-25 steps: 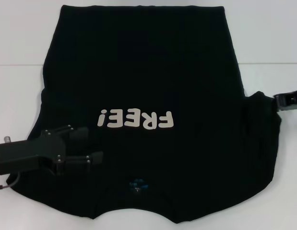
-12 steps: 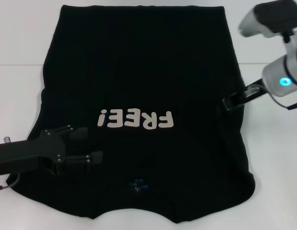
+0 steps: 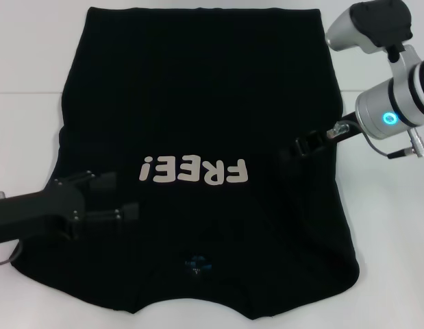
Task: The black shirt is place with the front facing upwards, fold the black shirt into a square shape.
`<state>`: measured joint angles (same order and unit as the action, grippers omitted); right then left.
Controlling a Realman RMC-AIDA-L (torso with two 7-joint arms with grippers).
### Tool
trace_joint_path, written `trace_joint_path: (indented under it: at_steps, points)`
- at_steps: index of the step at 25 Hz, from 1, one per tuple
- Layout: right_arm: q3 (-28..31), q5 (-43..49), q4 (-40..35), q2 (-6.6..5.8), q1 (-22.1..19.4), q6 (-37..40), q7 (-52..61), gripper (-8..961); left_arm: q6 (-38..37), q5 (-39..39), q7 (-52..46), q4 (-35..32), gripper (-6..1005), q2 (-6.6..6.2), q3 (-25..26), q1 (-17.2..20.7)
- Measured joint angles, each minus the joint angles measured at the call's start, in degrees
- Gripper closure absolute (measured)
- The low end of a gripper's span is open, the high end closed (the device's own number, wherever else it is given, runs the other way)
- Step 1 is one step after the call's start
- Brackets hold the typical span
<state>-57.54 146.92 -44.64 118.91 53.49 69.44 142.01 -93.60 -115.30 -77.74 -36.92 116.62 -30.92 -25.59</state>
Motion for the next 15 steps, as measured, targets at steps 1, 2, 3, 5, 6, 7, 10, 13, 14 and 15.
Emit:
trace_joint_path:
  at_steps: [1,2,3,5,6,7,10,13,14,15]
  points:
    - [0.51,-2.30,0.09,-0.15,-0.76,0.22,-1.75,895,-0.17,0.01,-0.18,0.01,66,0.01,0.93,0.00]
    - [1.29,-5.41,0.11,-0.39,-1.75,0.58,-3.90,881,-0.30,0.05,-0.83,-0.02,66,0.03,1.86,-0.01]
    - [2.30,-8.72,0.24,-0.69,-2.82,1.30,-6.34,867,-0.40,0.07,-2.52,-0.20,65,0.04,3.40,-0.01]
    - [4.64,-14.93,0.89,-1.49,-4.98,2.82,-11.17,819,-0.41,0.07,-5.52,-0.35,65,-0.25,4.36,-0.03]
    - [6.01,-17.90,1.50,-1.97,-6.16,3.63,-13.74,785,-0.38,-0.03,-8.27,-0.34,65,-0.79,4.75,-0.07]
    - [7.25,-20.44,2.17,-2.40,-7.26,4.40,-16.04,751,-0.39,-0.20,-11.16,-0.24,65,-1.49,4.92,-0.16]
    - [11.32,-27.80,4.44,-3.60,-11.63,7.38,-26.58,648,-0.68,-0.45,-18.65,-0.11,65,-3.50,4.09,-0.28]
    - [14.27,-33.45,6.38,-3.90,-16.30,10.54,-39.18,500,-1.40,-1.99,-28.66,-0.63,65,-6.00,2.85,-0.38]
    - [15.03,-34.97,6.75,-3.68,-18.01,11.54,-43.71,450,-1.85,-3.47,-32.46,-1.02,65,-6.97,2.62,-0.62]
    - [15.67,-36.30,6.97,-3.30,-19.57,12.46,-48.01,401,-2.32,-4.84,-35.72,-1.50,65,-7.68,2.47,-0.86]
